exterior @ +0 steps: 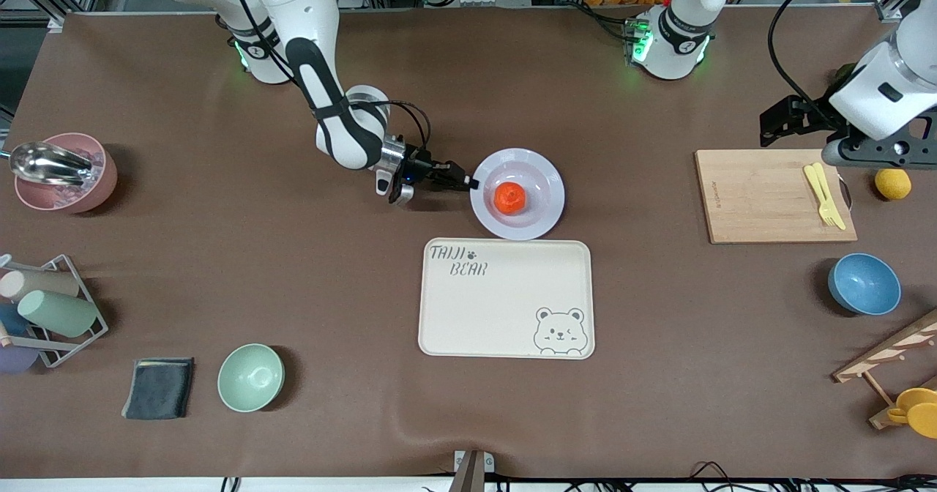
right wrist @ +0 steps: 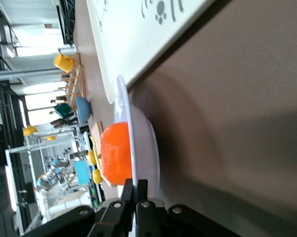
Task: Place orange and plate with both arms
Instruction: 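Slide the plate with the right gripper onto the bear tray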
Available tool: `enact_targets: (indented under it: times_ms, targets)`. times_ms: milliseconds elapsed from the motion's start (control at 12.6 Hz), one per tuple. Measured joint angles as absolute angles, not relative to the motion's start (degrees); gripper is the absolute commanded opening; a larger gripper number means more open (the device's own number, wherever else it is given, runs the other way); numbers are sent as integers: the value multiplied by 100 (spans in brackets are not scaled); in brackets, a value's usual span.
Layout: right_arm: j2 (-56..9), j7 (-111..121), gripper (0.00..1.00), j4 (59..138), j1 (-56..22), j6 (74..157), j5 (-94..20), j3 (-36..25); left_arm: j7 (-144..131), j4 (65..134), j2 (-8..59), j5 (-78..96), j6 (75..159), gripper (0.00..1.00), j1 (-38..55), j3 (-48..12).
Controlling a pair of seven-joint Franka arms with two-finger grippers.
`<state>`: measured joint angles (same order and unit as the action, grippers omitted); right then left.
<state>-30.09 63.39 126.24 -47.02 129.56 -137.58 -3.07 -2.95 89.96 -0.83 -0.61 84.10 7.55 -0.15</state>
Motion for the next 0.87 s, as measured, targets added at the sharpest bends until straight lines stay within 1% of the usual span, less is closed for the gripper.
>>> enact_targets:
  times_ms: [477,715,874]
  targets:
    - [-2598,5821,0,12436,-4622,13032,-13859,-390,-498,8983,-146,-62,8410,100,748,-28]
    - [-2649,5750,0,12077,-4294,13043,-13864,-430,-581,8980,-147,-62,8410,100,749,-73]
    - [-2890,5729,0,11691,-4091,13100,-13865,-436,-581,8977,-149,-62,8410,100,748,-75]
